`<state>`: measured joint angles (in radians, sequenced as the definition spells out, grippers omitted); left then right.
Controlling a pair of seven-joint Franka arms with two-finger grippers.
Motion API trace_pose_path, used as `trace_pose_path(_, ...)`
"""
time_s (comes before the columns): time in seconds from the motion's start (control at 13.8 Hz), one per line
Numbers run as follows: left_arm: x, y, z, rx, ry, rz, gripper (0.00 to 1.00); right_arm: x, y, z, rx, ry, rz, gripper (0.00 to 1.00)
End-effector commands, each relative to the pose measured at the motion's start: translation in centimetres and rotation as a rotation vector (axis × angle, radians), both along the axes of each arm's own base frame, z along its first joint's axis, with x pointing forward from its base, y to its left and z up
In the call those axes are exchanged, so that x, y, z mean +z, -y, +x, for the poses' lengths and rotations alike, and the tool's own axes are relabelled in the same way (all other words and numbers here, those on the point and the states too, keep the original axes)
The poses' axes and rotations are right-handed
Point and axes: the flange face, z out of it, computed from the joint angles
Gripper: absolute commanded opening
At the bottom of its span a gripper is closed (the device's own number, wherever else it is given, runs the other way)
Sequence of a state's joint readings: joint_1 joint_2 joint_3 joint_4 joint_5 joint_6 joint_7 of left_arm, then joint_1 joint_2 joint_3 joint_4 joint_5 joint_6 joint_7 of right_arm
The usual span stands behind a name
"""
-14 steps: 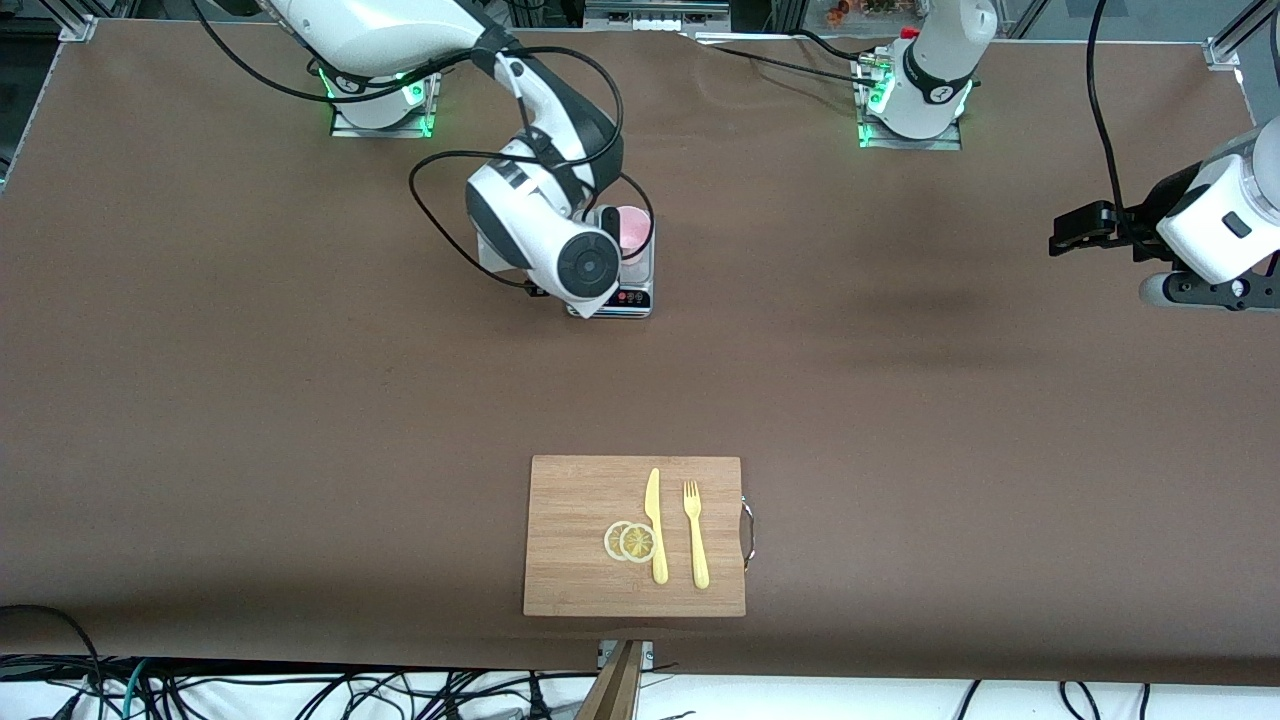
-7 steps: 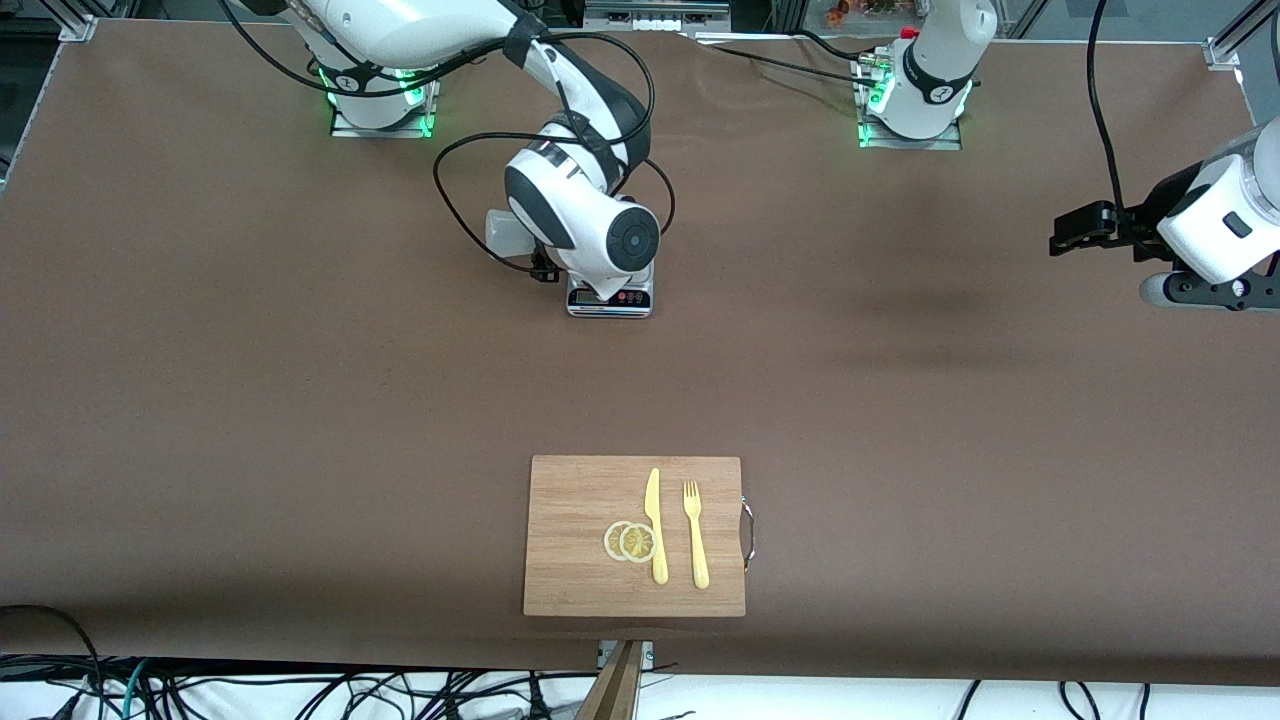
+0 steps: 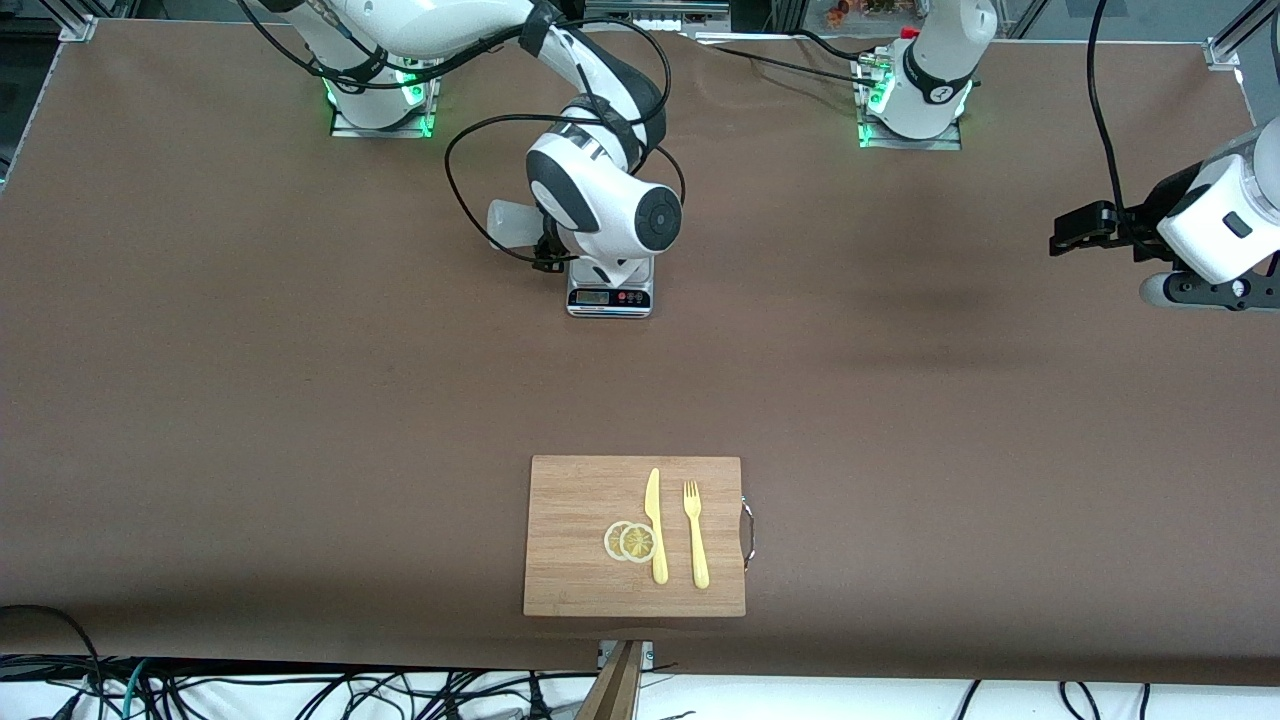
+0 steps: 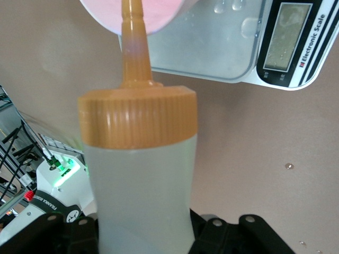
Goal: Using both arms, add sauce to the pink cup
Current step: 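Tilt the bottle nozzle into the cup with the right gripper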
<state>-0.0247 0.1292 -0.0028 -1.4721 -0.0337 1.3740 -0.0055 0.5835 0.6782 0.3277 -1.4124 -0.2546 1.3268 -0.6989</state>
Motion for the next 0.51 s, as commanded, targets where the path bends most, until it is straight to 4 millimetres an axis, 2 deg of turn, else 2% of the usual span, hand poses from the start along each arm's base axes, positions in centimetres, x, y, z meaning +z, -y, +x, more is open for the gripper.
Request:
trace_pose_path(0.0,0.2,-0.3,0.0,-0.024,-0.005,0.005,1.0,0.7,-0.5,-0.8,0.024,0.02,-0.035,0.0)
trace_pose_path(0.29,0.2,-0.3,0.0,-0.024,-0.005,0.005,1.0,1.1,-0.6,-0.9,0.051,0.031,-0.043,0.0)
trace_pose_path(0.36,0.2,-0.3,0.0,-0.024,-0.005,0.005,1.0,1.2,0.0,-0.3,0.048,0.019,-0.038,0.0)
trace_pose_path(0.44,0.2,-0.3,0.0,-0.024,-0.005,0.005,1.0,1.5,1.2,1.2,0.012,0.014,-0.011,0.0)
